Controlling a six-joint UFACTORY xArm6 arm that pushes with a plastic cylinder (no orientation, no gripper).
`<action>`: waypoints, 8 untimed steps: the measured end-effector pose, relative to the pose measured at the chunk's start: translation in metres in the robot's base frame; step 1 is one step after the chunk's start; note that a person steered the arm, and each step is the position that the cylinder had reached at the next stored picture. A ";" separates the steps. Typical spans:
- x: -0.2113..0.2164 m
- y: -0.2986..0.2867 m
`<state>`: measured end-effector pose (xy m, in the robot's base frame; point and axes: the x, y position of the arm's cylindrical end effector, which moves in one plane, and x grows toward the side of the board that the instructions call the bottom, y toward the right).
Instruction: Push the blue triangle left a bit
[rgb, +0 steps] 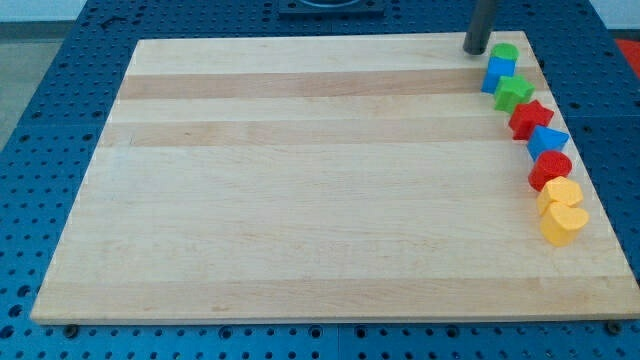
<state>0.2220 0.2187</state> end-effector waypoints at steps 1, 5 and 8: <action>-0.018 0.019; 0.037 0.086; 0.097 0.072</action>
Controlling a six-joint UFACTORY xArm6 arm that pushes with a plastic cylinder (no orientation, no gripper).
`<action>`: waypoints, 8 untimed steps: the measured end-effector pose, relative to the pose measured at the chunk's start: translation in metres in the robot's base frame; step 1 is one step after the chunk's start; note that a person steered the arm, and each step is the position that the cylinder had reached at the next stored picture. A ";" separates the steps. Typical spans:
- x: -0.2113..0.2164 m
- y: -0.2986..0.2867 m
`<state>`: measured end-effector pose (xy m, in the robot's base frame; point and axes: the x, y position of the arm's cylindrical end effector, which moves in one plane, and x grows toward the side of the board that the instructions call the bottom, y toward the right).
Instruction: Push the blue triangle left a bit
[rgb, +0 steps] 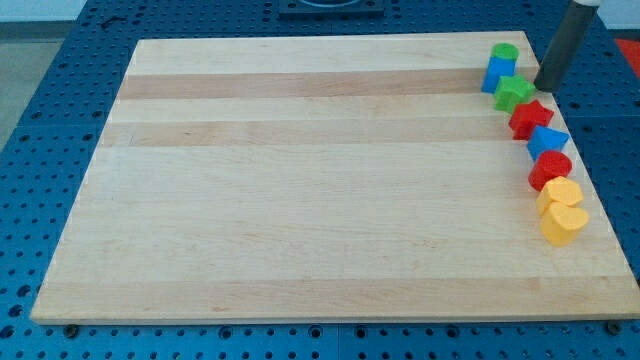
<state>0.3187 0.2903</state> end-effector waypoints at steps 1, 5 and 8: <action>0.006 0.000; 0.050 0.029; 0.096 0.035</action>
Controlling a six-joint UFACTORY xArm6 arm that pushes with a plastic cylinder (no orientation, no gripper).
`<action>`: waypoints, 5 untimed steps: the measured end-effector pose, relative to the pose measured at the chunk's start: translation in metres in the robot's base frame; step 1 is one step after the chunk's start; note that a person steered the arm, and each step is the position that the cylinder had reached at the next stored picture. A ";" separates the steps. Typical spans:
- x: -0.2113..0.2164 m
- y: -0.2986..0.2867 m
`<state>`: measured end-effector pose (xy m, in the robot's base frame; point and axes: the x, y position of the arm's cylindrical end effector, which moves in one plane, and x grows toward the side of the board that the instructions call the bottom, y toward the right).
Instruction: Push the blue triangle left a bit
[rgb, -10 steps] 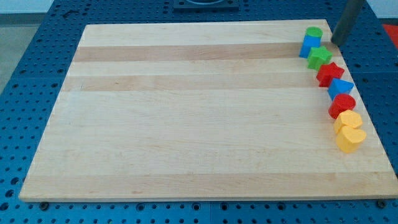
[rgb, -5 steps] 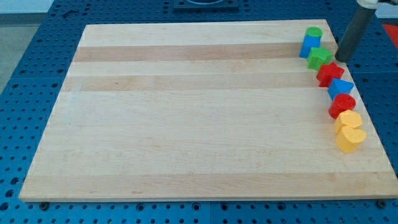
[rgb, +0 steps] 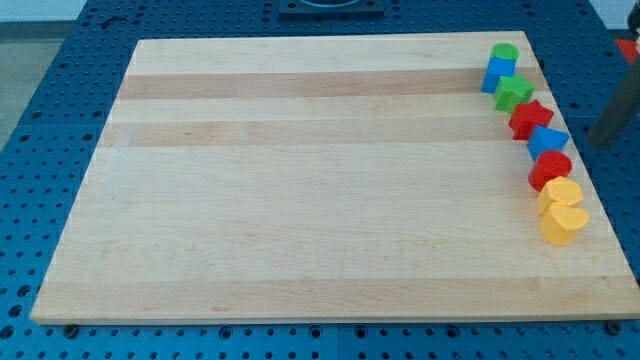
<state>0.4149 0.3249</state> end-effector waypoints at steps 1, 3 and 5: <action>0.000 -0.003; 0.003 -0.063; 0.003 -0.111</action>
